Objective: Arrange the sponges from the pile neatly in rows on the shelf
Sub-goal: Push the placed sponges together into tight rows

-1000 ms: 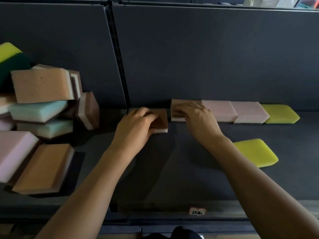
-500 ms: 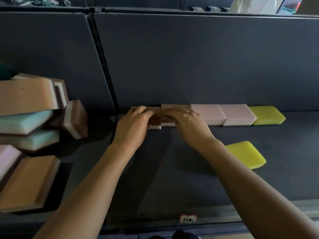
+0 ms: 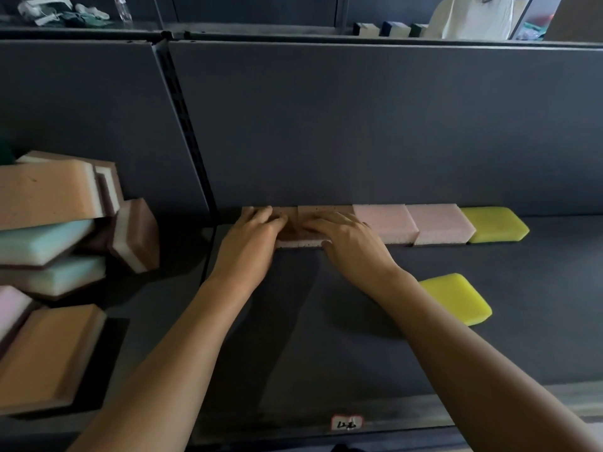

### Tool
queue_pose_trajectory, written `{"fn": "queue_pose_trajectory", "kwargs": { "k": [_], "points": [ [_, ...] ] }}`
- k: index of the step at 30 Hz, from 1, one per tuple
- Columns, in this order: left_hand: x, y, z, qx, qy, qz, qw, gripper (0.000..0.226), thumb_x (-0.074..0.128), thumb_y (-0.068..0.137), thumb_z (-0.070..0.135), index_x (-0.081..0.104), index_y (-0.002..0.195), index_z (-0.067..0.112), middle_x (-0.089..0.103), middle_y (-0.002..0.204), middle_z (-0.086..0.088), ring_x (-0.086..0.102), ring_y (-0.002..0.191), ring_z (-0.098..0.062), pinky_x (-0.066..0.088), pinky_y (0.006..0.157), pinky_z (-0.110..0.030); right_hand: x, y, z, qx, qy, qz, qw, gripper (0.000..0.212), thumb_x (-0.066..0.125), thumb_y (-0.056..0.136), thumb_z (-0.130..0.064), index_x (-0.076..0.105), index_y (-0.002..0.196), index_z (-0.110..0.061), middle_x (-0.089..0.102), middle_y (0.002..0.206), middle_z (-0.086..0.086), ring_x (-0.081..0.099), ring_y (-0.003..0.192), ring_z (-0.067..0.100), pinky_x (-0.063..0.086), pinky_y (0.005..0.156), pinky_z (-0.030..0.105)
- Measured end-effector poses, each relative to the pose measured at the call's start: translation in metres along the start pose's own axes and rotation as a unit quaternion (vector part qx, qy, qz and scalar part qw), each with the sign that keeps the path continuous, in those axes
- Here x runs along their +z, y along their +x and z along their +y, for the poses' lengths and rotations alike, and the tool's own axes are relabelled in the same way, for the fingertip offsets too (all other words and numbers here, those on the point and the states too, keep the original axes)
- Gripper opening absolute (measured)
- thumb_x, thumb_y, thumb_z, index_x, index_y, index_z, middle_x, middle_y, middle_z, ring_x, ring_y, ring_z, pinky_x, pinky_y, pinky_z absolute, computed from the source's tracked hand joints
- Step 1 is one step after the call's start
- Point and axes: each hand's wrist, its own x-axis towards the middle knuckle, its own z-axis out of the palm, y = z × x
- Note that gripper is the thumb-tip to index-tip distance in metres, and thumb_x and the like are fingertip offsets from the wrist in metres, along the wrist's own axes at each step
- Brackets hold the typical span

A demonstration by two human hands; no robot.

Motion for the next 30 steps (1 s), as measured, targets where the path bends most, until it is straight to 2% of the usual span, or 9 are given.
{"fn": "queue_pose_trajectory", "kwargs": {
  "k": [2,5,9,11,15,26,30],
  "points": [
    [-0.001,0.001,0.0,-0.006,0.003,-0.005,1.0,0.051,0.054,0.096,0.007,0.045,0.144,0.018,0.035,0.153,-0.008,0.025,0.143,-0.033,0.03,0.113,-0.042,-0.001,0.0,0.0,0.001,0.006,-0.008,1.0,0.06,0.058,0.083,-0.002,0.057,0.134,-0.033,0.053,0.14,-0.01,0.05,0.127,0.023,0.046,0.101,0.043],
    [-0.001,0.0,0.0,-0.003,0.016,0.003,1.0,0.053,0.063,0.092,0.019,0.047,0.143,0.021,0.04,0.15,-0.007,0.034,0.139,-0.033,0.035,0.109,-0.045,-0.008,-0.003,0.002,0.005,0.014,-0.009,1.0,0.05,0.058,0.088,-0.016,0.055,0.134,-0.035,0.05,0.142,-0.01,0.045,0.132,0.022,0.041,0.106,0.046],
    [0.0,0.0,0.009,0.033,0.019,0.041,0.998,0.052,0.067,0.087,0.028,0.052,0.137,0.024,0.048,0.141,-0.005,0.045,0.128,-0.03,0.043,0.101,-0.047,-0.025,-0.008,0.011,0.092,-0.051,0.0,0.994,0.048,0.059,0.094,-0.03,0.046,0.139,-0.038,0.041,0.147,-0.001,0.034,0.138,0.032,0.032,0.11,0.056],
    [0.003,0.003,0.016,0.042,0.013,0.035,0.998,0.051,0.065,0.088,0.031,0.051,0.138,0.027,0.048,0.142,-0.004,0.046,0.127,-0.03,0.042,0.102,-0.049,-0.03,-0.011,0.014,0.124,-0.068,-0.023,0.99,0.047,0.058,0.095,-0.034,0.045,0.14,-0.038,0.038,0.15,0.0,0.03,0.139,0.036,0.029,0.111,0.06],
    [0.012,0.006,0.026,0.036,0.038,-0.014,0.999,0.052,0.057,0.092,0.041,0.043,0.142,0.037,0.039,0.147,-0.001,0.037,0.134,-0.031,0.035,0.106,-0.051,-0.033,-0.016,0.016,0.14,-0.076,-0.077,0.984,0.053,0.056,0.096,-0.04,0.037,0.145,-0.041,0.027,0.158,-0.002,0.022,0.144,0.036,0.021,0.116,0.059],
    [0.015,0.015,0.053,0.016,0.034,-0.017,0.999,0.044,0.057,0.092,0.037,0.05,0.136,0.034,0.047,0.136,-0.001,0.043,0.127,-0.032,0.039,0.104,-0.052,-0.047,-0.022,0.036,0.118,-0.063,-0.089,0.987,0.056,0.056,0.096,-0.044,0.033,0.147,-0.044,0.027,0.158,-0.006,0.023,0.144,0.033,0.025,0.115,0.057],
    [0.012,0.018,0.065,0.015,0.021,0.0,1.0,0.041,0.06,0.091,0.034,0.053,0.131,0.032,0.047,0.137,0.003,0.045,0.128,-0.025,0.04,0.104,-0.048,-0.054,-0.026,0.044,0.093,-0.034,-0.06,0.993,0.051,0.056,0.096,-0.042,0.04,0.144,-0.038,0.039,0.151,-0.006,0.034,0.139,0.03,0.033,0.112,0.05]
  ]
}}
